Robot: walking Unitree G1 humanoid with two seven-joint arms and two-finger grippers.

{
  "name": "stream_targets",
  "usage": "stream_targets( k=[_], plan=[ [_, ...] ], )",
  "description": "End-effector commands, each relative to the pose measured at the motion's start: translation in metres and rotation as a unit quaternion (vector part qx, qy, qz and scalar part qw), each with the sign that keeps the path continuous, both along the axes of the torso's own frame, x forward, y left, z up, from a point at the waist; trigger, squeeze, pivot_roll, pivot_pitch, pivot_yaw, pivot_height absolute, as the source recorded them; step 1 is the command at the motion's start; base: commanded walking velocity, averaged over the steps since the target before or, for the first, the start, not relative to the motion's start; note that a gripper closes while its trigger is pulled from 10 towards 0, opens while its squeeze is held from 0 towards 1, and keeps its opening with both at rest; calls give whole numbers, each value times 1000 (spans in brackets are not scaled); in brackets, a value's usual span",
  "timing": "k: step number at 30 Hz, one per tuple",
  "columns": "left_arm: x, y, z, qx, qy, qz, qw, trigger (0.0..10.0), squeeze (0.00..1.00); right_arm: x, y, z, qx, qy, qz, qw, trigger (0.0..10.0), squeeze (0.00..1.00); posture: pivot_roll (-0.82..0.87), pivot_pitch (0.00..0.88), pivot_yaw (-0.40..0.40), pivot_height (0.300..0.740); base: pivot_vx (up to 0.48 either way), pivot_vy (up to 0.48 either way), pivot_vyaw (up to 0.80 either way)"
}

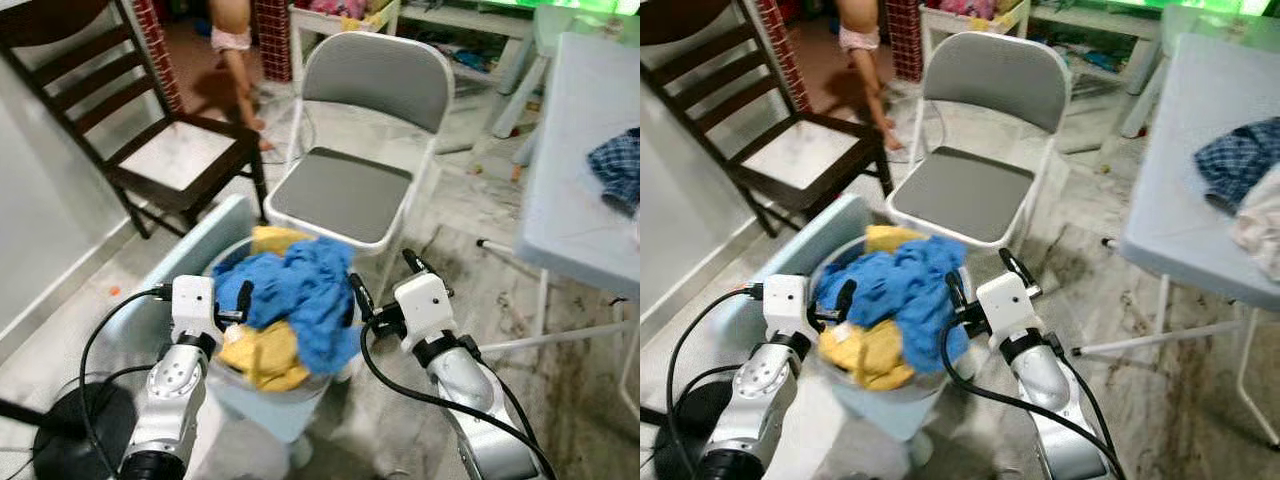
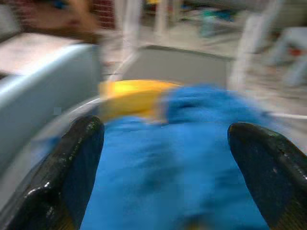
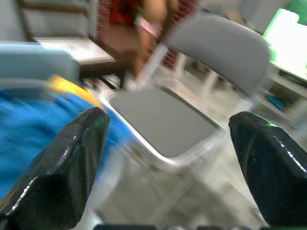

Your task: Hang hanger

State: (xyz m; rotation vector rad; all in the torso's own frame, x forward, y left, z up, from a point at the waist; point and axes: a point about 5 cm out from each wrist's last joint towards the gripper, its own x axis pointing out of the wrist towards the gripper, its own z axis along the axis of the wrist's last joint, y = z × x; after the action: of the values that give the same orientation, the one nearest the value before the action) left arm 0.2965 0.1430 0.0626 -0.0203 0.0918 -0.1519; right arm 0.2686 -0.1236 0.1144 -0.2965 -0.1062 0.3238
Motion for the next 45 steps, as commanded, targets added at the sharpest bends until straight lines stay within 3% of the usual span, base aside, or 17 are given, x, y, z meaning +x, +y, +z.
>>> stream_targets(
  k=[1,10,14,22,31,32,33,34,41,45],
  plan=[
    [0,14,1,11,0,15,1000,10000,0,-1,6,3,9,-7,3,1000,10000,0,92,184,3,740,0,0,0],
    [-1,18,0,23,1,30,999,10000,0,-1,7,2,11,-4,2,1000,10000,0,96,190,5,740,0,0,0],
    [0,26,-2,39,10,64,997,10000,0,-2,7,0,11,-2,2,1000,10000,0,96,191,6,740,0,0,0],
    [3,29,-3,40,19,57,997,10000,0,-2,8,0,11,0,4,1000,10000,0,94,197,9,740,0,0,0],
    [26,39,-9,21,72,38,996,10000,0,-7,10,0,12,8,11,1000,10000,0,81,230,-8,740,0,0,0],
    [28,39,-9,17,75,39,996,9529,0,-7,10,0,12,8,12,1000,10000,0,81,230,-8,740,0,0,0],
    [30,39,-9,14,83,37,996,3255,0,-7,10,0,11,9,13,1000,10000,0,76,234,-11,740,0,0,0],
    [31,38,-11,16,90,31,995,0,0,-7,10,0,10,9,14,1000,10000,0,74,234,-12,740,0,0,0],
    [32,30,-21,11,129,1,992,0,0,-7,6,1,6,10,12,1000,10000,0,60,231,-6,740,0,0,0],
    [26,27,-31,15,144,-16,989,0,0,-14,15,-4,25,56,85,995,10000,0,57,230,3,740,0,0,0]
  ],
)
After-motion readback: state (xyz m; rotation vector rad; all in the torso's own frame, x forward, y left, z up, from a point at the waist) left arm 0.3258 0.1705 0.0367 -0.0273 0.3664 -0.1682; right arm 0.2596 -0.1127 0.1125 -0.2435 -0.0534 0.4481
